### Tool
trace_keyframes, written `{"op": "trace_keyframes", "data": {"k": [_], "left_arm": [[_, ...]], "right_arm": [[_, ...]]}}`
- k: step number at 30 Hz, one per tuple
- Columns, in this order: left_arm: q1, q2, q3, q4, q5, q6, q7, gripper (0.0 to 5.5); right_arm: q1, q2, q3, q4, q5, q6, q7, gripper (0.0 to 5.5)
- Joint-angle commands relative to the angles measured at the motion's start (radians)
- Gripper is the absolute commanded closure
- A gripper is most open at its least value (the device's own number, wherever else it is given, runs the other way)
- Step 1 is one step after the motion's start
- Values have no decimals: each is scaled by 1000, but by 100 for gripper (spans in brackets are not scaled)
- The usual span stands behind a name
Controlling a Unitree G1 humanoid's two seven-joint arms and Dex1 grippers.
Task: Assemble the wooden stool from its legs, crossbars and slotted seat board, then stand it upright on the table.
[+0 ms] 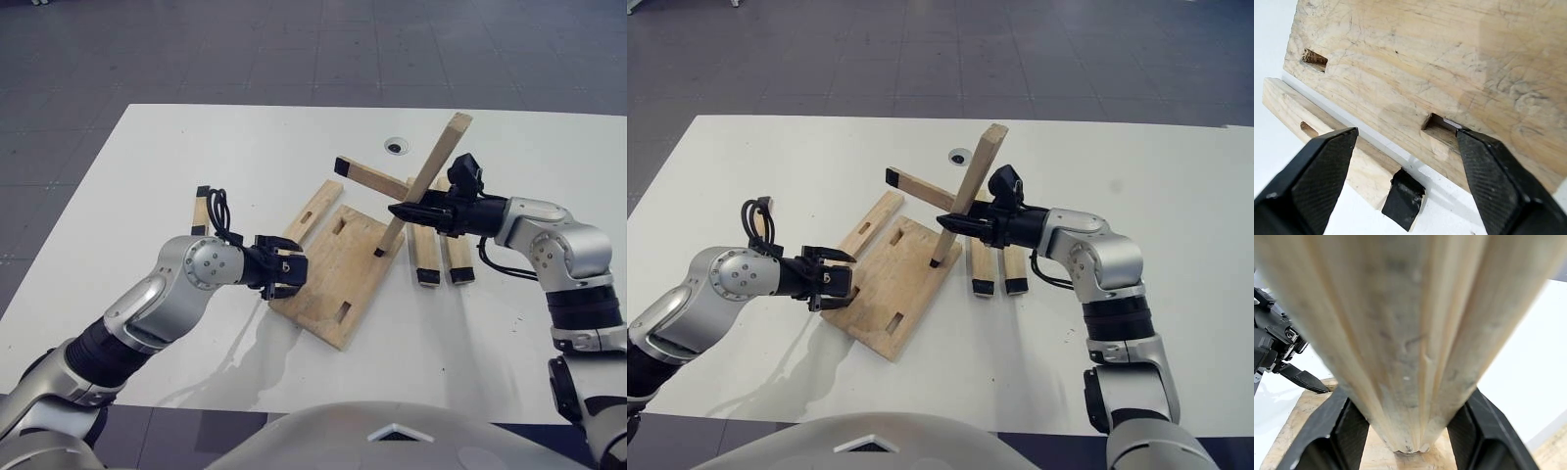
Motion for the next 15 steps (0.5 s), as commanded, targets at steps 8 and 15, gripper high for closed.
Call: {"op": "trace_keyframes", "data": {"k": [8, 15], "left_arm": [[2, -44, 17, -1, 12, 42, -15, 178], [-1, -63, 23, -7, 17, 56, -18, 178]], "right_arm": [[311, -15, 209, -120, -238, -158, -109, 347], [175, 25, 199, 143, -224, -83, -141, 347]]}}
